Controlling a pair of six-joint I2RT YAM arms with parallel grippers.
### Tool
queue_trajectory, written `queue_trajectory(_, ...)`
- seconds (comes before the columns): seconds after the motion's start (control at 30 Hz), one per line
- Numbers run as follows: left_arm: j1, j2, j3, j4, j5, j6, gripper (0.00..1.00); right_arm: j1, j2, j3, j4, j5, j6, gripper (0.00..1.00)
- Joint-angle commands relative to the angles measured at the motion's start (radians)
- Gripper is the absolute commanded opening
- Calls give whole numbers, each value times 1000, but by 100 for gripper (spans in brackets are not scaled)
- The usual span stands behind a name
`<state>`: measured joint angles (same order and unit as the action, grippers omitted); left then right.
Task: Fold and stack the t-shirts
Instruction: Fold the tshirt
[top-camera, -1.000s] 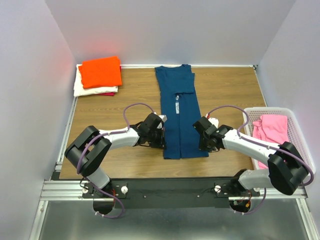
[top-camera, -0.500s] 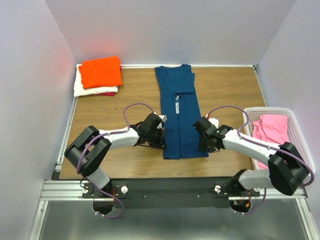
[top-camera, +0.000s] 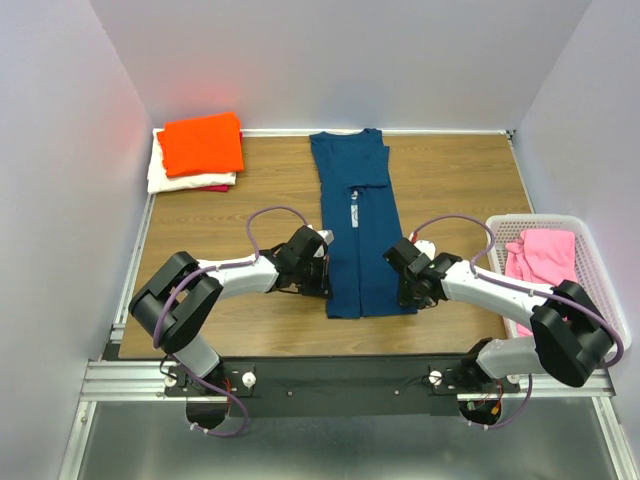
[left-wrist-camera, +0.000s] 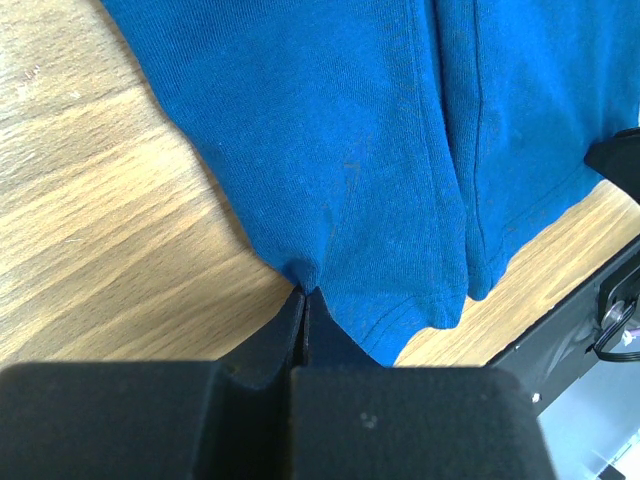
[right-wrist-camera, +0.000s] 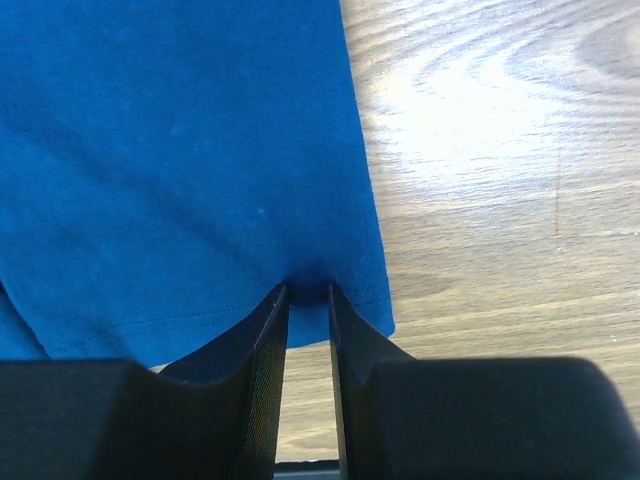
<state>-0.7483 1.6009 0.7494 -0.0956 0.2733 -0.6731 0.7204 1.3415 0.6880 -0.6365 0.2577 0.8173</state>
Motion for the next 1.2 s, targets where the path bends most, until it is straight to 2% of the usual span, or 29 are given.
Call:
queue_trajectory(0.0,-6,-6,-31,-69,-42,26,0,8,10,-21,20,14,26,28)
queue_trajectory(0.1,-6,-6,-32,-69,-40,26,0,8,10,-25,23,11,29,25)
queue_trajectory(0.2,-6,-4,-35,-69,-42,27,0,8,8,-30,24,11,36,18)
queue_trajectory(0.3,-6,-2,-36,-69,-42,27,0,8,-5,-33,23,14,36,5)
queue_trajectory(0.37,-6,-4,-38,-69,-45,27,0,8,-18,-30,17,14,31,3)
queue_trajectory(1.17,-6,-44,-55,-116,-54,32,0,8,-99,27,-187,84,132,0)
